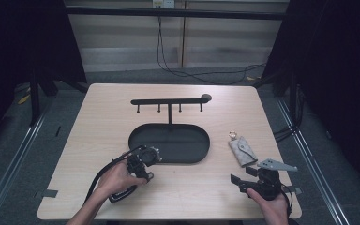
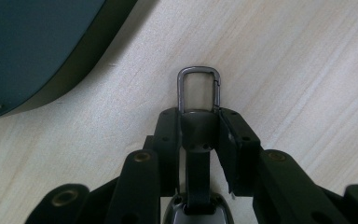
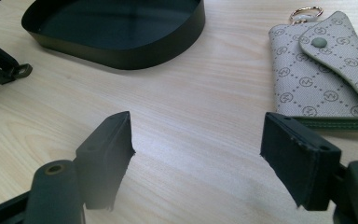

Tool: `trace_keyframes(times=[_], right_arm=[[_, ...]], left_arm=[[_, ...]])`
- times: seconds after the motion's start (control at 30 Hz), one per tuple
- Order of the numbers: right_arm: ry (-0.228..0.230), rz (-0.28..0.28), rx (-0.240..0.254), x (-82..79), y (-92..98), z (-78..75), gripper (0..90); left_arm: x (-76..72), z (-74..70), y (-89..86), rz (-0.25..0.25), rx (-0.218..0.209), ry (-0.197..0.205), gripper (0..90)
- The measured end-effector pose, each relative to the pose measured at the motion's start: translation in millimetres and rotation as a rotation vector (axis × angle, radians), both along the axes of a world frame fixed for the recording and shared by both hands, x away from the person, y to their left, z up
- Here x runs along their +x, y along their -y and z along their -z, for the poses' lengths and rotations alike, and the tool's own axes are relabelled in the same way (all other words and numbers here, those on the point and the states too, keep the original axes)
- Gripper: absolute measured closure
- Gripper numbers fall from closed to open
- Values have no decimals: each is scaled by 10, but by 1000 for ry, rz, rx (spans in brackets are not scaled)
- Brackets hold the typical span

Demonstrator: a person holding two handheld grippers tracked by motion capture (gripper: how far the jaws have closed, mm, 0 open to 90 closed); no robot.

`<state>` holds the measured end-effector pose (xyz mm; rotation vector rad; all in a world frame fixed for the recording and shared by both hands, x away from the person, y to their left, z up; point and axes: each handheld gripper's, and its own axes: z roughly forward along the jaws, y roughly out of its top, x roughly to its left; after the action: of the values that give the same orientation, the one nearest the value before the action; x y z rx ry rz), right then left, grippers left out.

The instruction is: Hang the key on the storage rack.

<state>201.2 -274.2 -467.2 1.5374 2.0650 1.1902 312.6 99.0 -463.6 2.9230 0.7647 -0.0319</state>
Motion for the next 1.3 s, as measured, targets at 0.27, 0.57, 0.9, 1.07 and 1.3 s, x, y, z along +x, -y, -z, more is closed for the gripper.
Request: trace_keyframes(times=[0.27,0.57,0.9,1.07,1.3], right_arm=[[-12,5,4,14,7,6,257],[-11,0,0,11,0,4,257],[-15,1,-1,16,-1,7,256],[-17,3,-6,22,-7,13,257],[-19,10,-5,20,-4,13,256]], left_arm=[[11,-2,22,4,16,-10,705],[33,-5,-71,-15,-5,-46,707],[59,-72,-193,-21,-54,-79,707],[57,-162,-255,-46,-77,-78,707],[80,-387,-363,-16,-116,-62,707]])
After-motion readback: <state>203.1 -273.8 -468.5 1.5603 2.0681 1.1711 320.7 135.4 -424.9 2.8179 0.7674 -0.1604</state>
